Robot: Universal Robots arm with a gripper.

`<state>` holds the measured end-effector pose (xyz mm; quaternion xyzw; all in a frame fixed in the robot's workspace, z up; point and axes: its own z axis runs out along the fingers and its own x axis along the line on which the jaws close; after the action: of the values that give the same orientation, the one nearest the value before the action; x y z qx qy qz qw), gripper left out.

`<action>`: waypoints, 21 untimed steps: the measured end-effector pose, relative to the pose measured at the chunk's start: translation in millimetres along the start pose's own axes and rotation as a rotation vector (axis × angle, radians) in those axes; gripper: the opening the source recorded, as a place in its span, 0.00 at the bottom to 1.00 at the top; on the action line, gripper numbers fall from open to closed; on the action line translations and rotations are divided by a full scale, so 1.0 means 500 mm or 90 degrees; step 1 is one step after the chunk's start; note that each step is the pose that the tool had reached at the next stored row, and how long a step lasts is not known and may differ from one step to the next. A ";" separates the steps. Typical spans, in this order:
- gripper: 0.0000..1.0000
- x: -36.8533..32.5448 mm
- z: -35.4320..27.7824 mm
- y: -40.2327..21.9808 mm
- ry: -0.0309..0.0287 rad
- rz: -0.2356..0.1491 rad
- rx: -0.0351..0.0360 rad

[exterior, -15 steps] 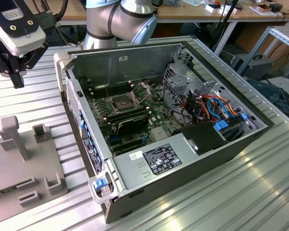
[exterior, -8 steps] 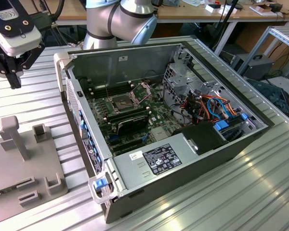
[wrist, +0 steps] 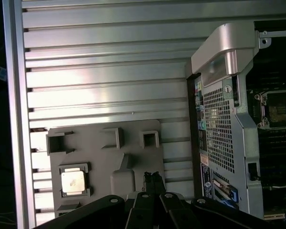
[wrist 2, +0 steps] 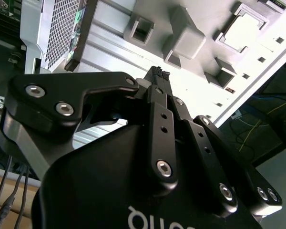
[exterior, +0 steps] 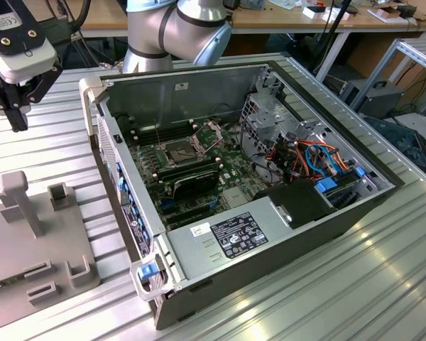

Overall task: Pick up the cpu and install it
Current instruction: 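Reach for the cpu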

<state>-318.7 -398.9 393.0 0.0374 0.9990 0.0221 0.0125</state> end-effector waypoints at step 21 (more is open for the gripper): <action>0.11 0.043 -0.001 -0.003 0.0000 0.000 0.0000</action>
<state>-340.3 -398.9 392.9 0.0374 0.9990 0.0221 0.0125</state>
